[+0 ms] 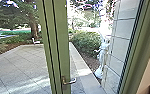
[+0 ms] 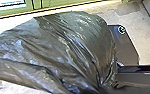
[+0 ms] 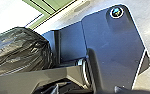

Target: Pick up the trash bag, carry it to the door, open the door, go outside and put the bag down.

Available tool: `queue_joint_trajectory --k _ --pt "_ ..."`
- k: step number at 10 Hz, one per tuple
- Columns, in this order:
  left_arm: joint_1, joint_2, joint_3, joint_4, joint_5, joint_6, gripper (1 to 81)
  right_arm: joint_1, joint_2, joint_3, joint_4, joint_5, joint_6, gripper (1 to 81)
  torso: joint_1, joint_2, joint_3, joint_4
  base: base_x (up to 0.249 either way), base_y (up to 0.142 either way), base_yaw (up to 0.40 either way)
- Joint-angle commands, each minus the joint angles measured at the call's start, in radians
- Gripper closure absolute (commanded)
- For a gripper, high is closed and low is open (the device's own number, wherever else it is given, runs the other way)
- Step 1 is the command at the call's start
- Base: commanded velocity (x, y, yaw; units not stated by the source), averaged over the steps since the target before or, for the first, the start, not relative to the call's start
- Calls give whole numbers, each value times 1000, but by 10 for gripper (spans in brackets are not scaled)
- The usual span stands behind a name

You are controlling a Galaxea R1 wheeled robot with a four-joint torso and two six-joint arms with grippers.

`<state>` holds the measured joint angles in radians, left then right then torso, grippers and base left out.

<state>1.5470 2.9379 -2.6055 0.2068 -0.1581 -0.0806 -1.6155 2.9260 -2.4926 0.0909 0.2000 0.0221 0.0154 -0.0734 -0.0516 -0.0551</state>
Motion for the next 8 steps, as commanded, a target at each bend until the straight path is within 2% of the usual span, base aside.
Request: queue_joint_trajectory --k 1,8 --pt "-47 -6 5 11 37 2 811 36 0 -1 -11 -44 -4 10 0 0 0 0 0 0 314" --pt "-47 -5 -1 11 41 1 811 36 1 -38 -6 -44 -2 10 0 0 0 0 0 0 313"
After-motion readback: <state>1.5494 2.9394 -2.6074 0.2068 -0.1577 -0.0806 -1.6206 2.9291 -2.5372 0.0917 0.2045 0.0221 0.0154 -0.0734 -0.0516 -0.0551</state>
